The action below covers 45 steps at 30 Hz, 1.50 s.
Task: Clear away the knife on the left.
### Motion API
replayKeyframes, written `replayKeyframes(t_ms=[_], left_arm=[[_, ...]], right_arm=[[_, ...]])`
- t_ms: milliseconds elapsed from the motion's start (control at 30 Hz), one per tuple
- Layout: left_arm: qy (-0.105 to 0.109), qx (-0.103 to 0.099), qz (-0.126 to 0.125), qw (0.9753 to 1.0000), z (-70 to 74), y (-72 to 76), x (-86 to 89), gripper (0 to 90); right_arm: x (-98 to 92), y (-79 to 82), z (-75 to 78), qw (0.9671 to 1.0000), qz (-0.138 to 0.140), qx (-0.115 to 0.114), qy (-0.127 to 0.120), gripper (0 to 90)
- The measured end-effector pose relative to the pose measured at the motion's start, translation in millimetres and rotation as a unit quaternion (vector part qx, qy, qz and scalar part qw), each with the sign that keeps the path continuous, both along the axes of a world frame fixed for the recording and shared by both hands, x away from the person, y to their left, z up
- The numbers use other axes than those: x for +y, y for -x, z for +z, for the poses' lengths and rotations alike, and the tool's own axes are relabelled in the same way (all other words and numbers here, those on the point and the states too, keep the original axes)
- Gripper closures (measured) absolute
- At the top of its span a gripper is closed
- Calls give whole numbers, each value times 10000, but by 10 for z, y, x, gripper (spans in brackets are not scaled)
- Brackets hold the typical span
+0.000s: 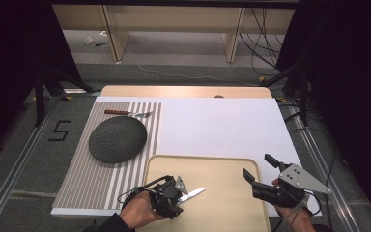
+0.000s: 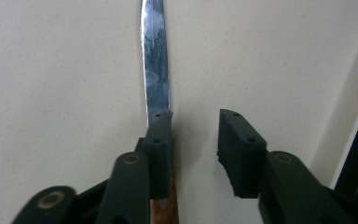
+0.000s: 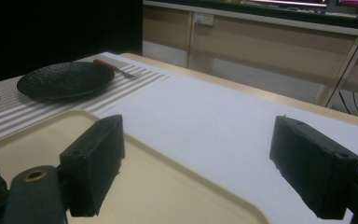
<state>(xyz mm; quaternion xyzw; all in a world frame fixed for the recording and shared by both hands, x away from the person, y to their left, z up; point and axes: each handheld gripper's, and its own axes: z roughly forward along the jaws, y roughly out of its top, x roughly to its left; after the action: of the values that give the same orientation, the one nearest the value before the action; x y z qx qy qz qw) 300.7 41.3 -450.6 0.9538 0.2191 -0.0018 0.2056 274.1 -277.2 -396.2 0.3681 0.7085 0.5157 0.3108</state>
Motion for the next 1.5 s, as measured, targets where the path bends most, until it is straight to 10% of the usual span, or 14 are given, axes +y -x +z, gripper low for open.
replayKeyframes(t_ms=[400, 1500], left_arm=[[-192, 27, 1, 9998, -54, -58, -101, 891], [-211, 9, 735, 9971, -7, -305, 198, 894]], right_arm=[[2, 2, 0, 10000, 6, -6, 5, 187], [1, 4, 3, 10000, 17, -3, 10, 188]])
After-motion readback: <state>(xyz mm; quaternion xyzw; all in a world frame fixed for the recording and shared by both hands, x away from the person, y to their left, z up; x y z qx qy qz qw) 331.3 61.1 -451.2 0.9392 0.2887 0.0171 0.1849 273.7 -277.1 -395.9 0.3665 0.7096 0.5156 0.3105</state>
